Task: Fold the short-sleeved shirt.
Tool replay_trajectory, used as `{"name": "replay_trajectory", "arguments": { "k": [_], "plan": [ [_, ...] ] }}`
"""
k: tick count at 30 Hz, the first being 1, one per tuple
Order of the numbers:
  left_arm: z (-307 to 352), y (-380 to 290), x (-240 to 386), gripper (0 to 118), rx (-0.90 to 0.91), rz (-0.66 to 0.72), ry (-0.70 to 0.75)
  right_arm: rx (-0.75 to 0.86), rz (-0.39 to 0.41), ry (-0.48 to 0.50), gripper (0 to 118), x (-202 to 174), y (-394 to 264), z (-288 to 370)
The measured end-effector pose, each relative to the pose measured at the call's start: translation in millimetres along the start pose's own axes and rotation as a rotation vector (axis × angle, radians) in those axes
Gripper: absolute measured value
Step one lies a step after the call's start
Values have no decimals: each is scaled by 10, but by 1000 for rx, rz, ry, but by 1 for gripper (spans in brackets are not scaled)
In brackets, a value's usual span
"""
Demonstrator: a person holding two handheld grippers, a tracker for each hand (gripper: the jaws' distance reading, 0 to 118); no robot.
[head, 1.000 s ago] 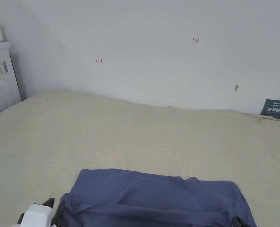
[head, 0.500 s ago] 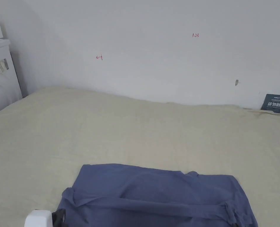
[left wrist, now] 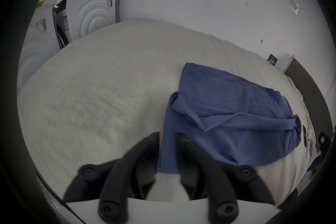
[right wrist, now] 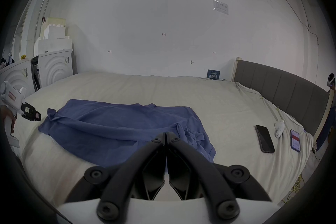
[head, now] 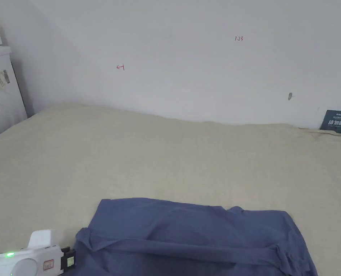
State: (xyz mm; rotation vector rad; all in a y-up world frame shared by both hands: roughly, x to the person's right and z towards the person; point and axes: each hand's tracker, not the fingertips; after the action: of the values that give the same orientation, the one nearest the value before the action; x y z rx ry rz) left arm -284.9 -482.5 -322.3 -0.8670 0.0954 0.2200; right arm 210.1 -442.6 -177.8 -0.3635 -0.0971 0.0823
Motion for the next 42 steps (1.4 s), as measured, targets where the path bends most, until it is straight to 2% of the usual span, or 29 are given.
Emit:
{"name": "replay_trajectory", "arguments": {
  "k": [2,4,11,12,14,15,16,17,18,23,27,28,31,32,33,35,37,38,40,41,42],
  "plan": [
    [-87,4,24,67,-59,26,-21,-7,0,-3,0,9,-7,-5],
    [-187,-9,81,71,-89,16,-23,-9,2,-6,0,24,-21,-5],
    [-278,-158,466,67,-109,-150,156,-32,7,-10,0,58,-68,-25],
    [-276,-169,518,62,-111,-144,144,-33,7,-12,0,74,-84,-28],
    [-236,-207,599,44,-102,-174,151,-36,5,-13,0,94,-91,-29],
    [-234,-224,651,33,-102,-211,157,-38,5,-14,0,105,-96,-31],
    [-226,-247,685,17,-102,-243,119,-42,4,-15,0,128,-114,-42],
    [-223,-259,708,9,-102,-253,116,-48,1,-18,0,146,-123,-51],
    [-185,-277,707,5,-101,-267,145,-60,-2,-22,0,173,-133,-66],
    [-3,-273,596,2,-79,-266,99,-149,-42,-38,0,447,-196,-231],
    [118,-277,471,2,-10,-274,82,-254,-62,6,2,720,-212,-526],
    [140,-279,453,2,-6,-277,78,-268,-78,15,7,776,-207,-598],
    [193,-280,433,2,13,-280,66,-346,-92,35,44,890,-214,-872],
    [201,-288,428,2,15,-279,64,-386,-91,53,63,917,-219,-966],
    [221,-291,438,2,14,-276,63,-410,-92,64,72,931,-239,-1067],
    [258,-310,460,2,21,-275,58,-427,-94,93,73,950,-281,-1205],
    [259,-336,459,2,15,-273,57,-481,-71,71,72,947,-336,-1359],
    [276,-325,467,2,16,-269,55,-502,-63,64,68,949,-359,-1411],
    [280,-341,464,2,13,-256,53,-525,-88,88,66,995,-441,-1509],
    [287,-352,464,2,14,-251,50,-516,-102,106,62,1009,-446,-1502],
    [293,-336,465,2,15,-248,49,-504,-109,115,52,1010,-429,-1476]
  ]
}}
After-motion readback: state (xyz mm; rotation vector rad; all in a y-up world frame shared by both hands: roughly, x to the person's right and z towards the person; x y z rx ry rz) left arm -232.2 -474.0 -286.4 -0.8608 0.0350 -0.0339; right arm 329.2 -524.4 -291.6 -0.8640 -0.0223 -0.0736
